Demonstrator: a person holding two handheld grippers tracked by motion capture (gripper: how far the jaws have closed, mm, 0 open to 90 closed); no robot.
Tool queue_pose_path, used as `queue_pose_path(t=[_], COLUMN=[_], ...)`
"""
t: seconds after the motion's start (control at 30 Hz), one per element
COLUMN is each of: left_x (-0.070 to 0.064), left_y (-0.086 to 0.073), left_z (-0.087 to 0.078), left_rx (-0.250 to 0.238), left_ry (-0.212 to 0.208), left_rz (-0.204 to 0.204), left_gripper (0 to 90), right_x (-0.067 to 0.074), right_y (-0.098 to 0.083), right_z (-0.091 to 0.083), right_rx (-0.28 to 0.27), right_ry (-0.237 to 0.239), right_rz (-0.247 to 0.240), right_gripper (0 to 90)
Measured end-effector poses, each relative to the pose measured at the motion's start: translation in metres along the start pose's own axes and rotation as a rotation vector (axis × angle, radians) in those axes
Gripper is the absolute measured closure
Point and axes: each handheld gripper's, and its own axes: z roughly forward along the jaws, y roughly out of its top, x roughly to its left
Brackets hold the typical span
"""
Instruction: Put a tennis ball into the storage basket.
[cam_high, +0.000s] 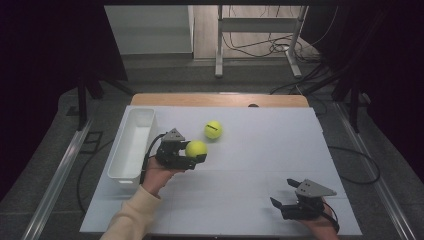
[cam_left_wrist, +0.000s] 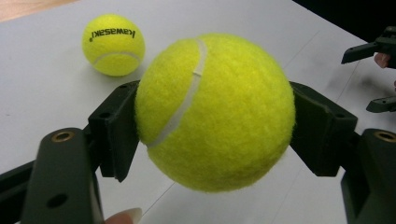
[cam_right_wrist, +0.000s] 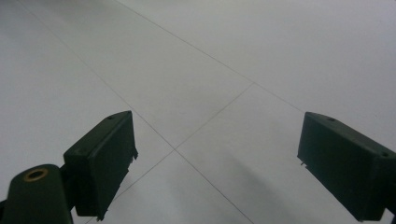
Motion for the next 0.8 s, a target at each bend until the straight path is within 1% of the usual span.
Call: queue_pose_path(t=[0.4, 0.8], left_x=[0.002, 0.007], left_y=[0.003, 0.005], left_z=[-0.009, -0.023], left_rx=[-0.027, -0.074], left_ry=[0.002, 0.002], left_rz=[-0.005, -0.021], left_gripper=[25.8, 25.8], right_x=[0.000, 0.000], right_y=[0.000, 0.000], right_z=[0.000, 0.000], right_rx=[0.001, 0.003], right_ry=[0.000, -0.001], right_rz=[0.000, 0.000], right_gripper=[11.9, 11.9])
